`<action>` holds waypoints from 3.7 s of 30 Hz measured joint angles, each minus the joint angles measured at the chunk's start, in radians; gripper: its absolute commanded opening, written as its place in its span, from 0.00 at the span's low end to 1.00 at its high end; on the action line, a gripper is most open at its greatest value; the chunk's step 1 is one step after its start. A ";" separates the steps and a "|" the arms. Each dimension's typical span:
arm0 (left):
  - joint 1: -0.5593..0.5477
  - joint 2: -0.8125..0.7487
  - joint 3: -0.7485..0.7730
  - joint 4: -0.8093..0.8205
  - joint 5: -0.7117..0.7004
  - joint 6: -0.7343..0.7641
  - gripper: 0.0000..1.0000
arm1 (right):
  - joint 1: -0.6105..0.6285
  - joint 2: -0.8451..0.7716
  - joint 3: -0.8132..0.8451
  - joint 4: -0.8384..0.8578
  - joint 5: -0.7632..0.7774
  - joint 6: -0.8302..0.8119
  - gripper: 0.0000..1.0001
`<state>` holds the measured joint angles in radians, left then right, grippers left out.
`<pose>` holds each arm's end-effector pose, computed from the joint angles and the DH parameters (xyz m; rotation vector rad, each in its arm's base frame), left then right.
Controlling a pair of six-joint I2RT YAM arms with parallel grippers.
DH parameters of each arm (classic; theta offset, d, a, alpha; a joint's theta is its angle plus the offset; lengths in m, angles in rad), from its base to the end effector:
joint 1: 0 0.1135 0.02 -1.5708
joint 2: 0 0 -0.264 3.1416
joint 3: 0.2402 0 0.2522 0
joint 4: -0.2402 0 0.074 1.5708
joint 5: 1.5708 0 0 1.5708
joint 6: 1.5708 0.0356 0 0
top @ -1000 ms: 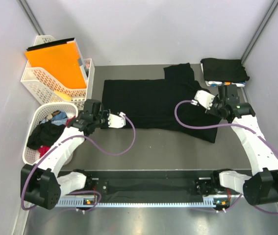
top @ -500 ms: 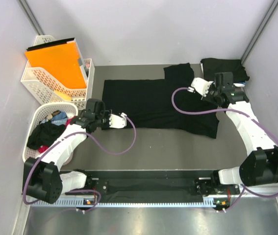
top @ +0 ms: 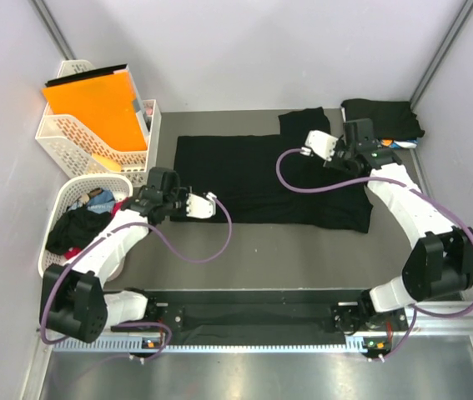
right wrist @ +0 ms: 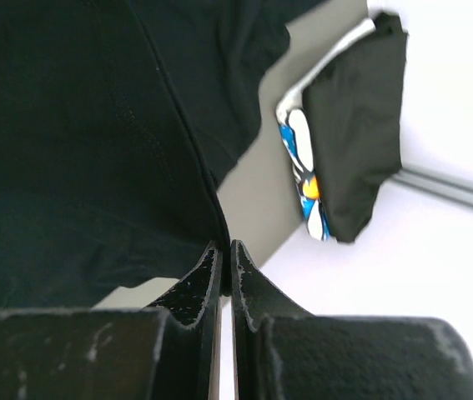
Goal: Fold and stack the t-shirts
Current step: Fold the flattened tshirt in 1/3 of the way
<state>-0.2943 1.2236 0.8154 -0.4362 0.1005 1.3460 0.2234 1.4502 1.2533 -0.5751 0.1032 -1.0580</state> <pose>0.2396 -0.0764 0.2378 1.8170 1.6311 0.3595 0.3115 0.0670 0.3102 -1.3925 1.9551 -0.5238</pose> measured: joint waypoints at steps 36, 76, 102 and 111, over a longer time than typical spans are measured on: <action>0.073 0.235 0.042 0.170 0.015 0.097 0.00 | 0.084 0.108 0.060 0.106 0.008 0.004 0.00; 0.078 0.375 0.086 0.262 -0.013 0.106 0.00 | 0.101 0.248 0.156 0.168 0.027 0.004 0.00; 0.077 0.383 0.086 0.256 -0.042 0.116 0.00 | 0.114 0.365 0.156 0.256 0.125 0.016 0.02; 0.068 0.391 0.086 0.256 -0.067 0.116 0.00 | 0.119 0.388 0.155 0.322 0.206 0.023 0.00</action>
<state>-0.2260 1.6142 0.9016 -0.1799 0.0338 1.4616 0.3424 1.8385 1.4082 -0.2535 0.3088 -1.0348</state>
